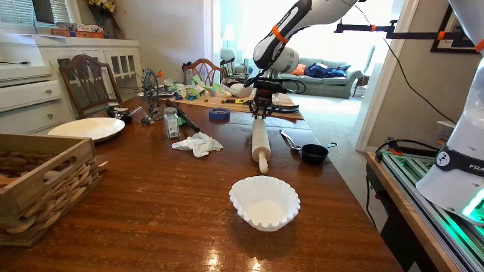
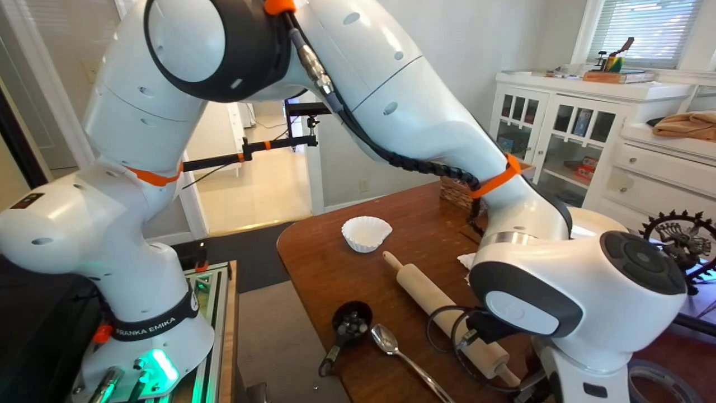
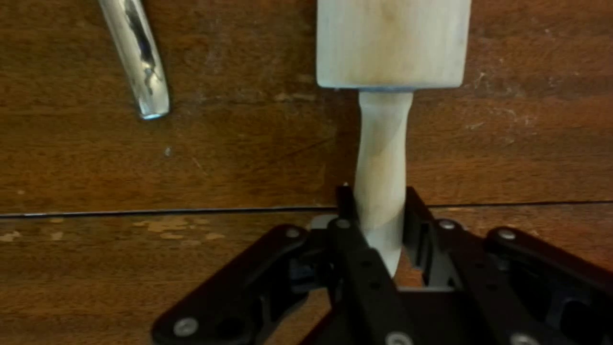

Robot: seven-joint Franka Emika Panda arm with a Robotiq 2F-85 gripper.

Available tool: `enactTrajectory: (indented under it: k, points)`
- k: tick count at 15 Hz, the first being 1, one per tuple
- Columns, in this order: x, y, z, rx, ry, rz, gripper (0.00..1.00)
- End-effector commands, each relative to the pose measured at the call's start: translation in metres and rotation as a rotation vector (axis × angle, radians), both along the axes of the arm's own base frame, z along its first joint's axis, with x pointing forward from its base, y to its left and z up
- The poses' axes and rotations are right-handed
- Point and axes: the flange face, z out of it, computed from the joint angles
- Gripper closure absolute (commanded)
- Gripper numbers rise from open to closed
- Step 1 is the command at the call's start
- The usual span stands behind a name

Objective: Move the rolling pin back and forth on the table.

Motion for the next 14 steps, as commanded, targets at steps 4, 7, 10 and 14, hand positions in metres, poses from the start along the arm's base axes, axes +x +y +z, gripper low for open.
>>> enactTrajectory:
  k: [4, 7, 10, 14]
  points:
    - [-0.032, 0.01, -0.011, 0.017, 0.01, -0.003, 0.93]
    - [-0.034, 0.011, -0.007, 0.002, 0.0, -0.016, 0.93]
    - [-0.035, 0.012, -0.005, -0.014, -0.009, -0.019, 0.93]
    - [-0.036, 0.013, -0.003, -0.031, -0.02, -0.021, 0.93]
